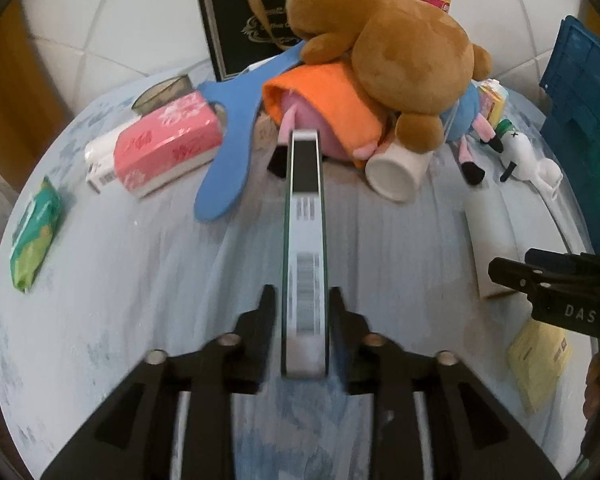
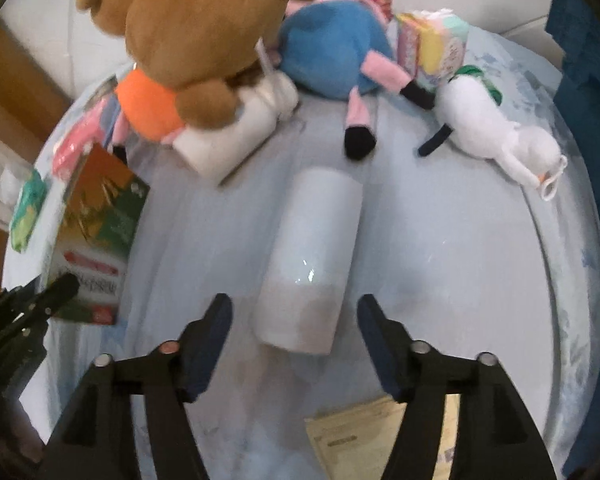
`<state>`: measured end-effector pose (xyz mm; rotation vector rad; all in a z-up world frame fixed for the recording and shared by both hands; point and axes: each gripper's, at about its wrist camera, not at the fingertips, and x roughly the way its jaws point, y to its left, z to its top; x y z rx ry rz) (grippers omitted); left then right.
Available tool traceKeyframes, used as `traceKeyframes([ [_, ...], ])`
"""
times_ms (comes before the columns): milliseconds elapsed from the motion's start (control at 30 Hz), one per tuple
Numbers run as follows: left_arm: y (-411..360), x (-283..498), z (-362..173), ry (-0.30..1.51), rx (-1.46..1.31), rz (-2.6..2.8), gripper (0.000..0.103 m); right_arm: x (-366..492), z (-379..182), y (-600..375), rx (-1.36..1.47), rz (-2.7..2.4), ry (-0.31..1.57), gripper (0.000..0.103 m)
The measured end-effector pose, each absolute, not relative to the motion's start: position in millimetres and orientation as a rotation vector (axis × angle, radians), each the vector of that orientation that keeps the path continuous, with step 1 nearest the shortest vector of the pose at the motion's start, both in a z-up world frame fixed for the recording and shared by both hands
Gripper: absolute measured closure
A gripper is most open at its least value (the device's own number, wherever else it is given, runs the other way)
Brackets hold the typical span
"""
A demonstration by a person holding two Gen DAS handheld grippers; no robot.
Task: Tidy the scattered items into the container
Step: 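Grasp the white lint roller with the right tool while the left holds the box, then carry the medicine box and lint roller into the blue crate and release both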
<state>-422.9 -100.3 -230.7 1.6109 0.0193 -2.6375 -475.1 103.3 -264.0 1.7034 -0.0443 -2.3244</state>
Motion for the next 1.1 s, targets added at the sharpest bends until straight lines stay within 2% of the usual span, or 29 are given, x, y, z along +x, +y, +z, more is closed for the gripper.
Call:
traceKeyframes([
  [167,-92.6,-450.5,-246.7,-0.022,1.649,-2.602,0.064,-488.6,-277.2,102.7,1.744,-2.334,-0.078,0.037],
  [267,-92.2,-453.0,-249.7,-0.03,1.647,-2.599,0.073,-488.2,-289.3,97.9,1.776,-2.339,-0.047,0.048],
  [300,-92.9,-453.0,-249.8,-0.026,1.646,-2.6,0.073,-487.5,-288.9,98.7,1.776,-2.342,-0.052,0.05],
  [433,-94.3,-451.5,-246.3,-0.016,1.631,-2.608,0.074,-484.3,-286.5,101.7,1.777,-2.36,-0.062,0.049],
  [467,-94.2,-450.6,-245.2,-0.015,1.627,-2.611,0.081,-482.6,-285.9,101.8,1.777,-2.364,-0.058,0.049],
  [500,-94.0,-449.5,-244.0,-0.014,1.624,-2.614,0.084,-480.6,-286.6,100.0,1.778,-2.36,-0.039,0.051],
  [567,-92.3,-445.9,-241.8,-0.015,1.625,-2.619,0.084,-476.5,-287.2,96.6,1.778,-2.354,-0.007,0.054],
  [767,-88.2,-430.0,-221.5,-0.014,1.577,-2.658,0.084,-457.1,-260.8,89.7,1.692,-2.375,-0.001,0.056],
  [1100,-81.4,-386.7,-161.0,-0.006,1.415,-2.753,0.084,-419.0,-186.9,88.6,1.503,-2.447,0.017,0.057],
])
